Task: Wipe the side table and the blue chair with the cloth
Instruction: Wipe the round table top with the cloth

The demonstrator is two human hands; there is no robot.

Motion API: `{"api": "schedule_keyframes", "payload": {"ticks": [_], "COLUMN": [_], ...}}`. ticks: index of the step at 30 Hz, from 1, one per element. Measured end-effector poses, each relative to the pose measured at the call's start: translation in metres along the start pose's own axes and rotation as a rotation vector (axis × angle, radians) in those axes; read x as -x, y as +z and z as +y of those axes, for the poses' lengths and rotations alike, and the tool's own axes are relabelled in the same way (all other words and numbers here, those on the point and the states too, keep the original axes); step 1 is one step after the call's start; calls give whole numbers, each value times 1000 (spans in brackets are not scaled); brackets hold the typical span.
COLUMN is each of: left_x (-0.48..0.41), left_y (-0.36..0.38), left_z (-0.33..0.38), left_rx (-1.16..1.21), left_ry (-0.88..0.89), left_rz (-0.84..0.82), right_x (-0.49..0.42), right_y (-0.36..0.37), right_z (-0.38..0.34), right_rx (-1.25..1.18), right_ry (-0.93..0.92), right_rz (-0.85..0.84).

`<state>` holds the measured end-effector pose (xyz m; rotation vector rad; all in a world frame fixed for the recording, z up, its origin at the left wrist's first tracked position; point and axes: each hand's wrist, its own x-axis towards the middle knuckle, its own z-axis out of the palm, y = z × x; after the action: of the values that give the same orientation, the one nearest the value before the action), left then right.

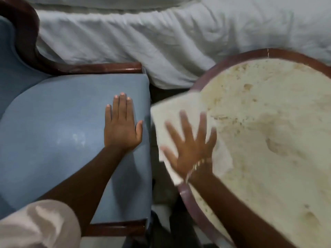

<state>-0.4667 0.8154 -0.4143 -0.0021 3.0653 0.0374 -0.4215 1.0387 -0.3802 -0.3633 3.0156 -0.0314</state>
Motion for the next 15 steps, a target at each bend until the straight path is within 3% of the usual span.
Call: {"api": "schedule_keyframes", "payload": {"ticks": [3,6,7,9,11,12,13,15], "left_x": [0,-1,-1,-1,-1,-1,-1,-4], "left_y": [0,3,3,1,-6,-10,-16,-27], "left_z": [-1,-1,-2,-3,2,9,19,52], "left_rx": [2,5,9,16,70,128,204,335], "left_ry": [1,13,13,5,-16,-30,-34,50], "left_rz": [-33,-48,-48,-60,-80,-77,-68,-28], "right_x": [98,40,13,1,60,103,143,182], "right_y": [-2,-8,-14,-9,4,7,9,3], "right_z": [27,80,78,44,-1,-9,0,56], "right_rx": [-11,-139,-180,-105,-16,8,0,-14], "right_ry": [140,631,715,532,179,110,162,438], "right_rz": [-21,13,-15,29,6,-5,-40,-54]}}
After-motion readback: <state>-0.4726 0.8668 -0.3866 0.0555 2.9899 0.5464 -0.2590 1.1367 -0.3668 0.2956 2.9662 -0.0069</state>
